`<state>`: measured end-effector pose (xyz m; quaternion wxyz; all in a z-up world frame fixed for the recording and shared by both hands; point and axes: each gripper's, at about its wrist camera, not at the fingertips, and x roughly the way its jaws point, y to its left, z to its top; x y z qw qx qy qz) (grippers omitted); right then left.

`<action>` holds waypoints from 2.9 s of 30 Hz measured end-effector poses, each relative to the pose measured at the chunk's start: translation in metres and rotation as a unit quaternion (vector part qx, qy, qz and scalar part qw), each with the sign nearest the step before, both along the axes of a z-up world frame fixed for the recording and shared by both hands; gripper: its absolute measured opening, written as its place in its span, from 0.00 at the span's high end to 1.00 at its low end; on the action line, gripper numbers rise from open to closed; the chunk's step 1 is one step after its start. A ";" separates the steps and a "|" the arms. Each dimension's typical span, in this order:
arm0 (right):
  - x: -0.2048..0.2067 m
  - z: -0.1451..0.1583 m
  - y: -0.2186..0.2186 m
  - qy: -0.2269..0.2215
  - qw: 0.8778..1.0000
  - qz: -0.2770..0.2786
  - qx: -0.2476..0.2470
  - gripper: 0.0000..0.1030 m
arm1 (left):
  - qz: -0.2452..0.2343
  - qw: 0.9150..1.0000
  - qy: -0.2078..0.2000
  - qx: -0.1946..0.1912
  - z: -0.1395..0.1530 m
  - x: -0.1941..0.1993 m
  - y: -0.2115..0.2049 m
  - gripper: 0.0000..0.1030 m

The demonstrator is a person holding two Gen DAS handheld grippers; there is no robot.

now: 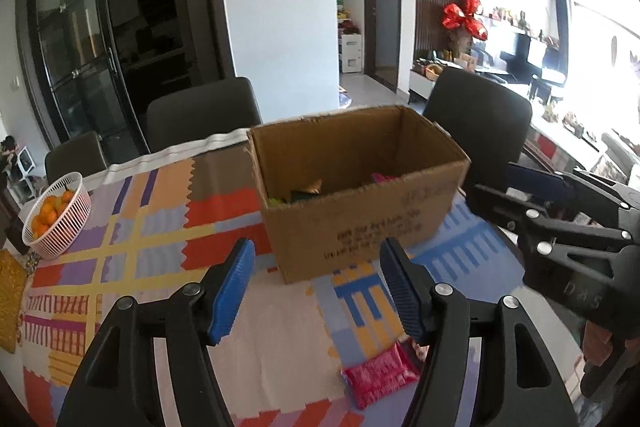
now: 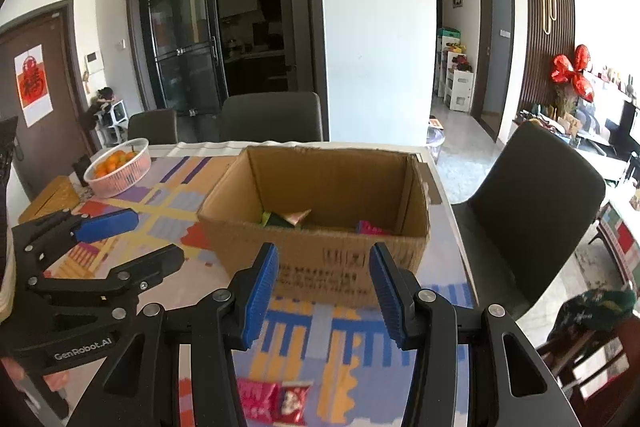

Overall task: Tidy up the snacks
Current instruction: 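Move both tools back down to the two red bags on the mat, then grasp the red-white candy bag with the right tool while the left tool grasps the red bag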

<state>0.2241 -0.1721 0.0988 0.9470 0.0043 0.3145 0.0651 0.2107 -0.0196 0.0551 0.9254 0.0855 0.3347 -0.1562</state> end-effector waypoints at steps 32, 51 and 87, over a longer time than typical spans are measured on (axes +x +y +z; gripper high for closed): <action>-0.037 -0.121 0.025 0.141 0.989 0.033 -0.014 0.53 | -0.138 0.983 0.082 0.087 -0.117 -0.045 -0.007 0.35; -0.016 -0.164 0.026 0.205 0.978 0.029 0.008 0.54 | -0.169 0.973 0.120 0.102 -0.161 -0.028 -0.033 0.28; -0.023 -0.160 0.005 0.200 0.979 0.001 0.027 0.78 | -0.050 0.986 0.153 -0.034 -0.139 -0.020 -0.010 0.60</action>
